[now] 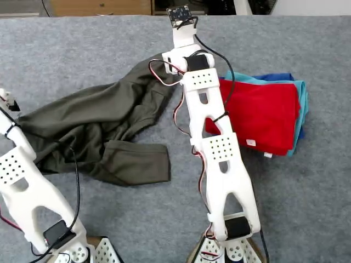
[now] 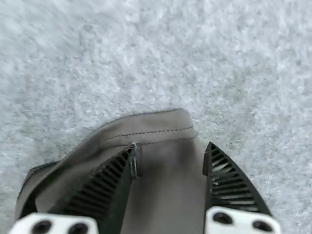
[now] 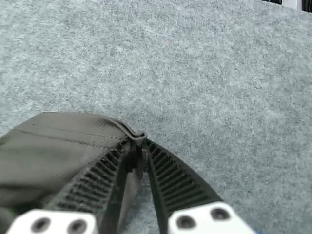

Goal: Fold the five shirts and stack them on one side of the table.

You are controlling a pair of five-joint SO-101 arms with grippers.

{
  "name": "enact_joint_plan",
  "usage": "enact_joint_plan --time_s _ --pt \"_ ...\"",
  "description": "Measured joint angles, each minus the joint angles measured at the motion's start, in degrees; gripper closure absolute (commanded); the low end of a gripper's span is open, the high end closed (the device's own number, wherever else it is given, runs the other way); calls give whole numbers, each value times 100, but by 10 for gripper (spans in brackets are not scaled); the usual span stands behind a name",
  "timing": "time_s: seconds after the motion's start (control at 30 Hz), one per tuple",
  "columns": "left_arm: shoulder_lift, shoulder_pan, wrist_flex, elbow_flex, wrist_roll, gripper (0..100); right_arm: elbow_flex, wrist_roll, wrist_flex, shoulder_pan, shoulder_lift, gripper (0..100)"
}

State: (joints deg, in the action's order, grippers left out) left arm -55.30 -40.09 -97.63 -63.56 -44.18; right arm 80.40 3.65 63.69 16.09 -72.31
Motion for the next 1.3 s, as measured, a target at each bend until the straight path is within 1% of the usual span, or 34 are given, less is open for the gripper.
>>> enact_joint_plan --time_s 0.23,0.3,0.33,0.4,0.43,0.5,0.6,0.63,0.7,0.8,0.87,0.97,1.1,1.2,1.3 --pt "-70 501 -97 44 0 788 0 0 0 0 0 997" --pt "-70 677 -229 70 9 824 0 0 0 0 0 997" --pt "-70 782 -255 132 62 867 0 0 0 0 0 997" --pt "-70 1064 -255 273 431 971 0 0 0 0 0 997" --pt "-62 1231 -255 343 695 989 0 0 0 0 0 997" --pt "-26 1556 -255 519 1240 950 0 0 0 -9 0 997" --pt "123 1688 -255 923 1512 971 0 0 0 -9 0 997" --pt "158 1653 -255 1099 1565 985 0 0 0 -9 0 997" --pt "229 1582 -255 1547 1705 981 0 0 0 -9 0 997" --pt "431 1609 -246 2242 2119 982 0 0 -18 9 0 997" --pt "633 1793 -237 2778 2365 982 0 0 -88 9 0 997" --pt "1020 2171 -70 3631 2505 982 0 0 -88 9 0 997" --pt "1749 2479 501 4862 2602 982 0 0 -88 9 0 997" --pt "2400 2497 1029 5802 2796 982 0 0 -88 9 0 997" --pt "3051 2479 1582 6629 2831 982 0 -123 -88 9 0 997"
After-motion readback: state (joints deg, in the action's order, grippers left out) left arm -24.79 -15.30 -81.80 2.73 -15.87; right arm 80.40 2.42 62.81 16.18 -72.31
